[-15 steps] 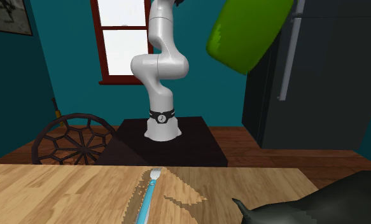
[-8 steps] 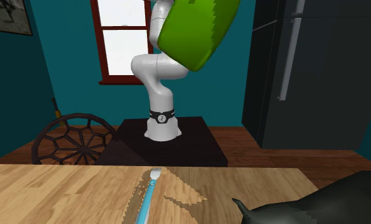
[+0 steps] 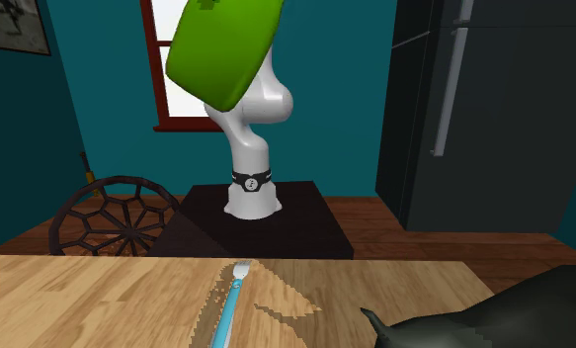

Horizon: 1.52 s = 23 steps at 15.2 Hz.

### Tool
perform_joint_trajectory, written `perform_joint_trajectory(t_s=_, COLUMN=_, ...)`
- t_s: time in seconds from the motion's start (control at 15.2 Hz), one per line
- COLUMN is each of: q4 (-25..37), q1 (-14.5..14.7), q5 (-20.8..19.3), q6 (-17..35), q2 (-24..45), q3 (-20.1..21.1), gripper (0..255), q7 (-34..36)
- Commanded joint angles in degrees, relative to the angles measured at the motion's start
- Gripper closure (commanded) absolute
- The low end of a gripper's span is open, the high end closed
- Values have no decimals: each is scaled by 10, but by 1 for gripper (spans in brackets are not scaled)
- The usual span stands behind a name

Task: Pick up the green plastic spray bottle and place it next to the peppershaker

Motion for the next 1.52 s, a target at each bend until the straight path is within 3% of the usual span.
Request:
perform_joint_trajectory(t_s=0.0, q4=13, q1=-10, q5=-13, q6=-17, q2=10, q3=-24, gripper=255, q7=-28)
perform_joint_trajectory(t_s=0.79, q4=130, q1=-63, q5=-67, q6=-112, q2=109, q3=-153, gripper=255, q7=-187)
perform_joint_trajectory(t_s=1.45, q4=317, q1=-125, q5=-60, q6=-208, q2=273, q3=-254, gripper=255, q7=-340)
